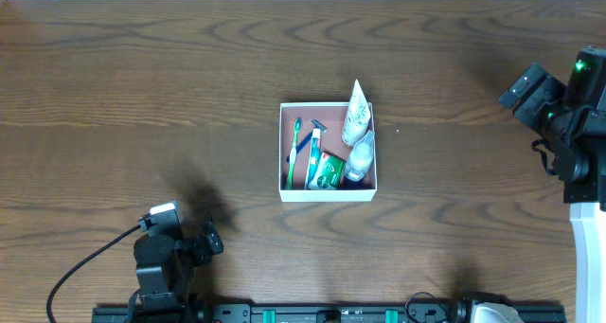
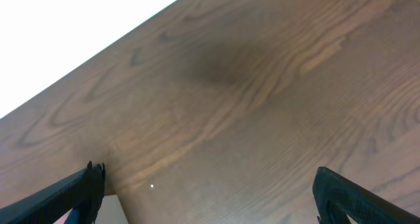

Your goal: Pack container

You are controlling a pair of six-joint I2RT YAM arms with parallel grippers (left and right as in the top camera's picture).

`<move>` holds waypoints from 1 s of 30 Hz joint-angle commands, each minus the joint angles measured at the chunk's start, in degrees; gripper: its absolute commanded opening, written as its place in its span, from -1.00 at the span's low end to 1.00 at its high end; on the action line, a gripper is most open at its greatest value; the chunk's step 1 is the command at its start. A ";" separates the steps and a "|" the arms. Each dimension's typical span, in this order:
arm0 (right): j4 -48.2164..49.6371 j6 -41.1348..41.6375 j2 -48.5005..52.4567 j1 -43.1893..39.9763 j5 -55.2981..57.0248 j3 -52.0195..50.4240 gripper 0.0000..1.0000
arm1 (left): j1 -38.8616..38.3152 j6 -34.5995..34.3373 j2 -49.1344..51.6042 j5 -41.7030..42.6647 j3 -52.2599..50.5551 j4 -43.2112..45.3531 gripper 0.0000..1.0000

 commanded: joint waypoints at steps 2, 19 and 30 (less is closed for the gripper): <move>-1.27 -0.39 -2.97 -0.22 2.64 -0.87 0.99 | 0.28 0.76 -0.48 0.04 -0.90 0.02 0.96; 20.39 -31.58 -45.38 -0.15 -20.46 -50.18 0.98 | 0.28 0.76 -0.48 0.04 -0.90 0.02 0.96; 32.65 -31.54 -54.16 -0.15 -24.76 -68.78 0.98 | 0.28 0.76 -0.48 0.04 -0.90 0.02 0.96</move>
